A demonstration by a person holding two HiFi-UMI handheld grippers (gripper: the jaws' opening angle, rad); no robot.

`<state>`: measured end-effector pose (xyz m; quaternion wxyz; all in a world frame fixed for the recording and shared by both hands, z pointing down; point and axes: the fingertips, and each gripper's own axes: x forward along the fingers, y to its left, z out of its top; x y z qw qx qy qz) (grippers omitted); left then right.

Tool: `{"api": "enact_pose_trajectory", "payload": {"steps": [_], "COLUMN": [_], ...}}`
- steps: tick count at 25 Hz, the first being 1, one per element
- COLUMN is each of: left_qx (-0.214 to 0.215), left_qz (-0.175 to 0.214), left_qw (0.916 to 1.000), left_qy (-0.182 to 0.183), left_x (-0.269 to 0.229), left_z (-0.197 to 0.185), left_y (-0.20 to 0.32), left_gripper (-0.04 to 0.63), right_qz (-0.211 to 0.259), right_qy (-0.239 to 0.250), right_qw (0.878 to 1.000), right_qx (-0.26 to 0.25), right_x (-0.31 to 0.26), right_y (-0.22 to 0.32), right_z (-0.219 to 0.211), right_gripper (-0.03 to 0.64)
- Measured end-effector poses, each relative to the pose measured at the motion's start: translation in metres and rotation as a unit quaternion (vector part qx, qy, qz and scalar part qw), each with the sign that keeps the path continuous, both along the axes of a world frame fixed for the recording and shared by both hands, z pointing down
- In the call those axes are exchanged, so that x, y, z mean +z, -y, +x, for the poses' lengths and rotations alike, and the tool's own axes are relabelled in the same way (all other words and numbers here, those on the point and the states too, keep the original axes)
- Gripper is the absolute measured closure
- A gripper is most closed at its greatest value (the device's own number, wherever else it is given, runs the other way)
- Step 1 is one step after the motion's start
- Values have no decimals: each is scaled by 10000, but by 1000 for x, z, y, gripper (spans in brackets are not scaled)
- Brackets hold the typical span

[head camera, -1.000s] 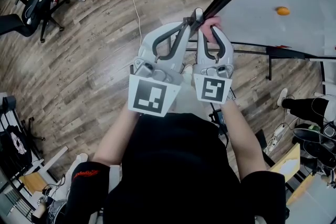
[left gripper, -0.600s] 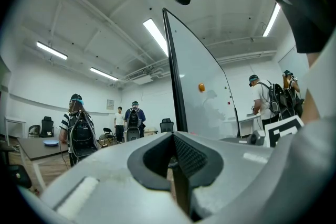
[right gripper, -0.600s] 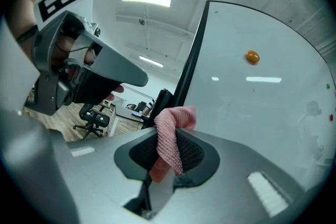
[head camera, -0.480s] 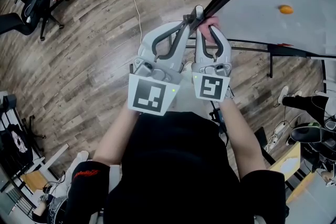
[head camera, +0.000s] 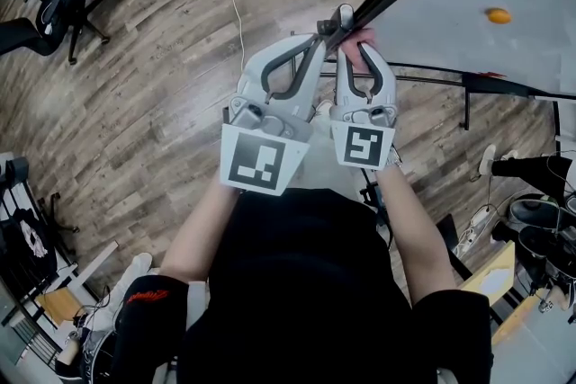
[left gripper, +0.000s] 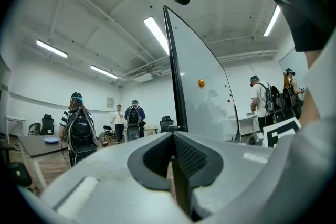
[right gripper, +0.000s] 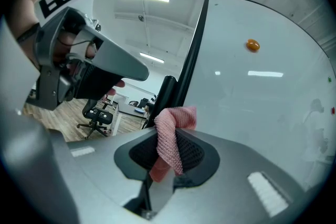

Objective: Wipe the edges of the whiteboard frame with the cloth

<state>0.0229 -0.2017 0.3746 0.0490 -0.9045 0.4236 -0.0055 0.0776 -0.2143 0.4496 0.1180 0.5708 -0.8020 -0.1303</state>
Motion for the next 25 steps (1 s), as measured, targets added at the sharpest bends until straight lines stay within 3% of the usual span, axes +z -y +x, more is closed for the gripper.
{"api": "enact_pose_trajectory", "payload": {"steps": [25], "left_qx": [-73], "left_qz": [-366], "left_qw": [9993], "left_qy": [-89], "left_x": [37], "left_z": [-8], "left_y": [-3], "left_gripper": [595], "right_qz": [-464], "right_qy": [120], "right_qw": [9988], "right_qx": [77], "right_x": [43], "right_y": [3], "right_z": [-1], "right_gripper": [551]}}
